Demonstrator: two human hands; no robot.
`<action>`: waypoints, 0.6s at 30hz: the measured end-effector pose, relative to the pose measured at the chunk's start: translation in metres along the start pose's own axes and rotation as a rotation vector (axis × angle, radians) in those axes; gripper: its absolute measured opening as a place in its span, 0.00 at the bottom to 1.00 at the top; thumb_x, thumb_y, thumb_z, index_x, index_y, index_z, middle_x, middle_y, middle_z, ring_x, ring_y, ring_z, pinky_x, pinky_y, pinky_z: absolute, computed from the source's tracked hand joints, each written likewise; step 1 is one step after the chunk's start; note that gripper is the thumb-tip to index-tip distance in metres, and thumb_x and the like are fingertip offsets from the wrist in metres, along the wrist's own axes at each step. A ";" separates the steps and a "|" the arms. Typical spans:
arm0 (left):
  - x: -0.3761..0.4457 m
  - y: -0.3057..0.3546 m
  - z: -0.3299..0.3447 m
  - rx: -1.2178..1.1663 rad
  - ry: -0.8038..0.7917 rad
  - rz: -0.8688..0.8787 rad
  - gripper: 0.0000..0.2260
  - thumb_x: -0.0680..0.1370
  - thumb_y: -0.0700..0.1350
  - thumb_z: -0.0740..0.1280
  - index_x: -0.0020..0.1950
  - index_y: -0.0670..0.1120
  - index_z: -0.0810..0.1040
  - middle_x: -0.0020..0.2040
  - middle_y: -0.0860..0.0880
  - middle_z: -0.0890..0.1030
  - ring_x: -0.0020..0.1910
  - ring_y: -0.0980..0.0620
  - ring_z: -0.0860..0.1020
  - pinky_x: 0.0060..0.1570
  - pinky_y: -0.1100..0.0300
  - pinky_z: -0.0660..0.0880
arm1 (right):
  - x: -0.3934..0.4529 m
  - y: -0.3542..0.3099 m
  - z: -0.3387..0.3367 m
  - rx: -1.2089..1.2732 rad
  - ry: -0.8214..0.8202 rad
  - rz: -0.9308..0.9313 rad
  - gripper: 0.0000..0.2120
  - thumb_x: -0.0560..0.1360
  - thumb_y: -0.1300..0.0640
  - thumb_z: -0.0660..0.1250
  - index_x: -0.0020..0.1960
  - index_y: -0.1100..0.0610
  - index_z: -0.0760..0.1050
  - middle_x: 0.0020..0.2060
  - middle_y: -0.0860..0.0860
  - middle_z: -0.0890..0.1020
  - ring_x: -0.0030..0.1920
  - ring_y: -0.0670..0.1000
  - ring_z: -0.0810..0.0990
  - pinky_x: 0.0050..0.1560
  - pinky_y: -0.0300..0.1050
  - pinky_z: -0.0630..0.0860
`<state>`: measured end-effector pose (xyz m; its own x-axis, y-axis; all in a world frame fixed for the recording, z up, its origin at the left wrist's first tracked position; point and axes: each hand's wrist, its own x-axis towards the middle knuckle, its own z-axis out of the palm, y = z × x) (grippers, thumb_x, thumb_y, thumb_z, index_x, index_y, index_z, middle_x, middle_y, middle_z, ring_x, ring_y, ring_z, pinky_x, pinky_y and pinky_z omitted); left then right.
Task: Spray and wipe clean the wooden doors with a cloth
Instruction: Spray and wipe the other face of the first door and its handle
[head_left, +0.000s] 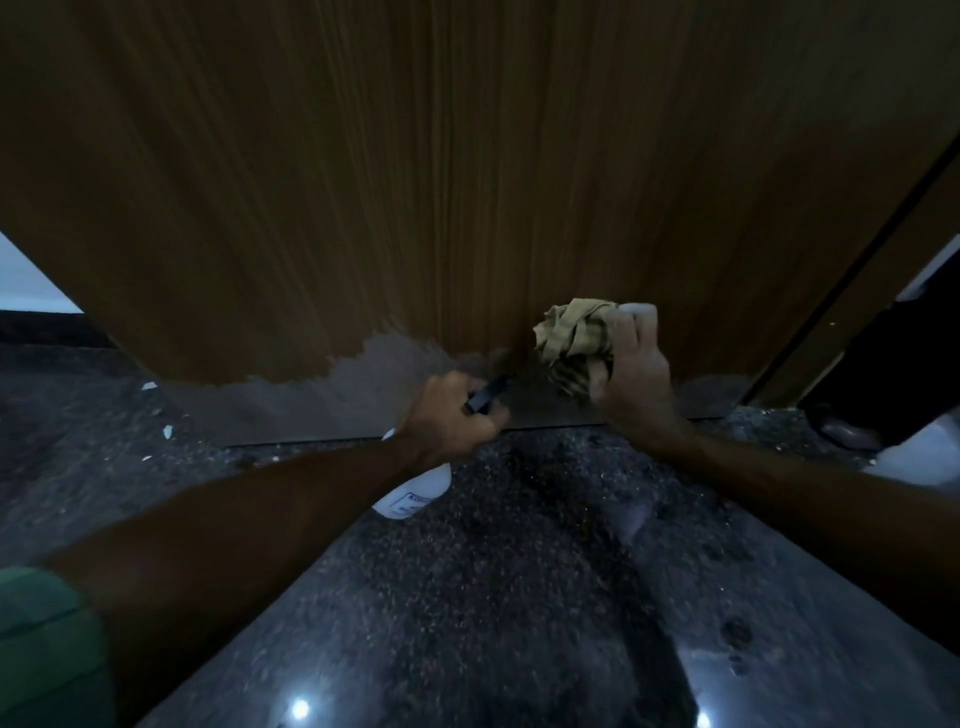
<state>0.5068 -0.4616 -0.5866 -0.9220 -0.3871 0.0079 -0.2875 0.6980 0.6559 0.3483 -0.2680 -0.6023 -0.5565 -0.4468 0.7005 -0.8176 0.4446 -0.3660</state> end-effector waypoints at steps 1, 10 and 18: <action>0.001 -0.001 0.002 -0.005 -0.003 0.007 0.17 0.76 0.53 0.73 0.36 0.40 0.78 0.30 0.45 0.80 0.32 0.46 0.81 0.33 0.49 0.75 | 0.001 0.000 -0.001 -0.012 -0.024 -0.007 0.28 0.70 0.69 0.72 0.64 0.55 0.65 0.58 0.52 0.65 0.49 0.42 0.66 0.40 0.39 0.74; 0.005 -0.014 -0.012 0.032 0.025 0.127 0.16 0.74 0.55 0.70 0.29 0.52 0.72 0.25 0.53 0.75 0.26 0.54 0.76 0.29 0.58 0.66 | 0.020 0.002 0.005 -0.261 -0.428 -0.656 0.15 0.79 0.61 0.68 0.65 0.57 0.73 0.56 0.57 0.71 0.47 0.53 0.77 0.34 0.40 0.78; -0.005 -0.023 -0.041 -0.057 0.148 0.179 0.18 0.75 0.51 0.69 0.29 0.48 0.66 0.24 0.52 0.71 0.23 0.56 0.69 0.26 0.57 0.61 | -0.001 -0.033 0.042 -0.224 -0.478 -0.699 0.20 0.76 0.61 0.72 0.66 0.57 0.71 0.60 0.59 0.74 0.50 0.57 0.80 0.35 0.44 0.81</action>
<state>0.5284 -0.5001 -0.5707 -0.9075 -0.3476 0.2357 -0.1043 0.7301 0.6753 0.3695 -0.3151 -0.6167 0.0181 -0.9293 0.3688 -0.9742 0.0667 0.2158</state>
